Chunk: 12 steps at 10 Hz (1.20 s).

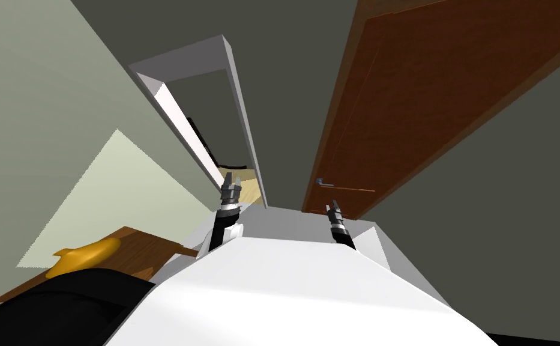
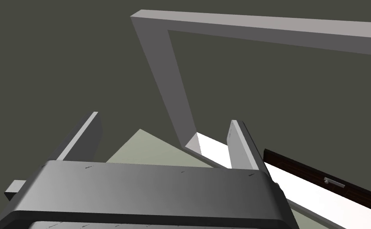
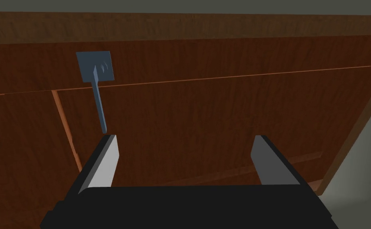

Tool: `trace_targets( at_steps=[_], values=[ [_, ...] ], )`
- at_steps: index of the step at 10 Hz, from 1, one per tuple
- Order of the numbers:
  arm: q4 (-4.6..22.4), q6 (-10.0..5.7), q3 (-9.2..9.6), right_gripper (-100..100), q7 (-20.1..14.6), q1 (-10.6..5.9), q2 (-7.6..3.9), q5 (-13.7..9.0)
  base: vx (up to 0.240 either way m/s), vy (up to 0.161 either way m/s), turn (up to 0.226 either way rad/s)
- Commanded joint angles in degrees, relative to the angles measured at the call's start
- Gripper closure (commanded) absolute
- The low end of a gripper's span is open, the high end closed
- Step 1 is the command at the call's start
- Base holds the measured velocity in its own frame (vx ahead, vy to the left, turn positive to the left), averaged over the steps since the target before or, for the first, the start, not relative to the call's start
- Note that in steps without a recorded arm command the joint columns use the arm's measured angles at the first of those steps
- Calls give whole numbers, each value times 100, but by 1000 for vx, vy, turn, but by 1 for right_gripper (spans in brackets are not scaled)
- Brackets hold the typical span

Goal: Pull the door open

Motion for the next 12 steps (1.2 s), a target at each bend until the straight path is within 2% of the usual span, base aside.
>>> trace_targets(
  at_steps=[1,7,12],
  values=[
    [166,-84,26,-100,-7,-23,-4,-22,46,-51,27],
    [1010,-202,99,-100,-77,-246,-180,-305,70,-58,91],
    [1595,-283,150,-100,-126,-400,-300,-501,73,-66,83]
  ],
)
